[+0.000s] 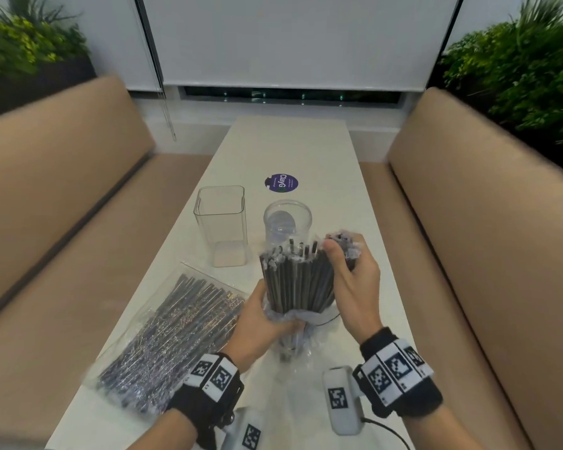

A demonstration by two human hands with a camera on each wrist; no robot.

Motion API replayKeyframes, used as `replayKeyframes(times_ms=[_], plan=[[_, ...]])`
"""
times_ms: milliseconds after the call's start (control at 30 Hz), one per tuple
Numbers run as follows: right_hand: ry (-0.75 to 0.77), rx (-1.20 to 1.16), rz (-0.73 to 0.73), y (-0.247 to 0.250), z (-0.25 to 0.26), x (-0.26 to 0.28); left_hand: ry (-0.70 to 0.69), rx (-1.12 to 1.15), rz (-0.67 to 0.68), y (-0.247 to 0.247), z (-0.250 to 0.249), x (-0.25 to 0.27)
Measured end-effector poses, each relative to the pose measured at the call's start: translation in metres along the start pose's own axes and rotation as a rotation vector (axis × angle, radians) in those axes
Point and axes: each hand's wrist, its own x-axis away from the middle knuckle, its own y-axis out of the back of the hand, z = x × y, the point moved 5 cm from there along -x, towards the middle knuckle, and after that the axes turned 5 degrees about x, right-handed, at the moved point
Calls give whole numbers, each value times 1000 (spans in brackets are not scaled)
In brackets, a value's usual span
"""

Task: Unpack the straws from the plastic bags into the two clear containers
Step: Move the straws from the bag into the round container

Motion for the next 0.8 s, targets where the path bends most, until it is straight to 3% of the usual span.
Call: replayKeyframes(times_ms=[333,600,700,800], plan=[[132,-114,-182,23,73,-66,-16,-59,51,13,-16,-18],[179,-139,-150,17,126,-129,-29,-72,55,31,-53,-41],[103,-181,-69,2,118,-141,13,-92,61,36,-56,-50],[6,-221,127,-26,97,-138,84,-123,61,41,-57,-56]])
